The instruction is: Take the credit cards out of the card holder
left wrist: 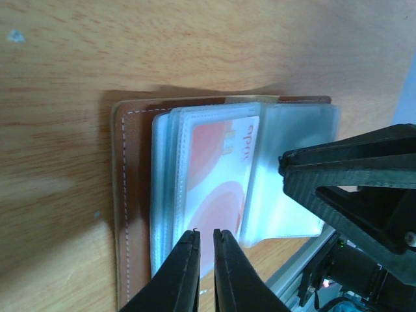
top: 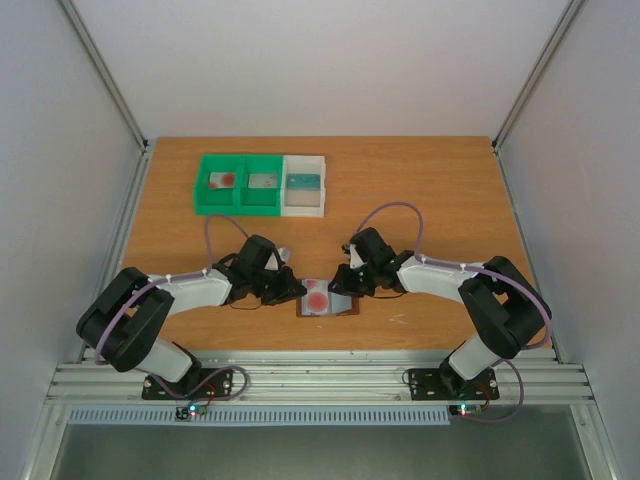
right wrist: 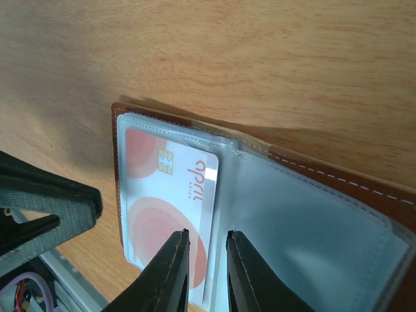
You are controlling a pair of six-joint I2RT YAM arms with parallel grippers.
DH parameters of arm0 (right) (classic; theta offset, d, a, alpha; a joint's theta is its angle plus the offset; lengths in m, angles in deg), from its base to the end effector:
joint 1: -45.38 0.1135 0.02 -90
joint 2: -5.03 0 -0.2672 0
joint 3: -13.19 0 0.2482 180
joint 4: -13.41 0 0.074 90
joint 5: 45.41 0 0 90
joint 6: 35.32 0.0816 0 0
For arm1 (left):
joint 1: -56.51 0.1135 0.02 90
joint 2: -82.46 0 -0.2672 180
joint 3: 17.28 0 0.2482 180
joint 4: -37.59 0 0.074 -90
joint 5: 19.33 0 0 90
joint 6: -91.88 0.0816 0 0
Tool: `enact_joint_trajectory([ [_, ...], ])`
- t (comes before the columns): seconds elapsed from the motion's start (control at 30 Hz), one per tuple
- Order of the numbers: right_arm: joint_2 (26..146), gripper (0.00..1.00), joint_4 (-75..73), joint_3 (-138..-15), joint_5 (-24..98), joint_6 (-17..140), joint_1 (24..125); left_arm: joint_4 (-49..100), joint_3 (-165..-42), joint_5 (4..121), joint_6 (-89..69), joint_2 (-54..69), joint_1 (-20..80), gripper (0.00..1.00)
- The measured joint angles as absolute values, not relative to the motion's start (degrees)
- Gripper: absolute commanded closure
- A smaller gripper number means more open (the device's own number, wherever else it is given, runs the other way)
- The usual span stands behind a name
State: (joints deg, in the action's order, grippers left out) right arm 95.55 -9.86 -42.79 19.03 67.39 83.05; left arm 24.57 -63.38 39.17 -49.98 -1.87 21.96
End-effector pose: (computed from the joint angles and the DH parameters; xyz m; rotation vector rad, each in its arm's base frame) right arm 0.2203 0.2146 0.1150 -0.7520 2.5842 0.8811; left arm 0.2052 -0.1930 0.1138 -0.1443 2.7623 -1.2286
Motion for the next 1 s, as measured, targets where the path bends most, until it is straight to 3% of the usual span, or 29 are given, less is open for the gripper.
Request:
enact_joint_trajectory([
  [0.2,96.68,0.83,-8.66,-42.88,18.59,67.7,83.05,24.98,-63.34,38.97,-50.13,-3.14,21.96,0.98],
  [1.0,99.85,0.86,-5.51,-42.88,16.28,69.01,83.05,24.55,-63.01,40.15,-48.64,-5.65,21.96,0.99],
])
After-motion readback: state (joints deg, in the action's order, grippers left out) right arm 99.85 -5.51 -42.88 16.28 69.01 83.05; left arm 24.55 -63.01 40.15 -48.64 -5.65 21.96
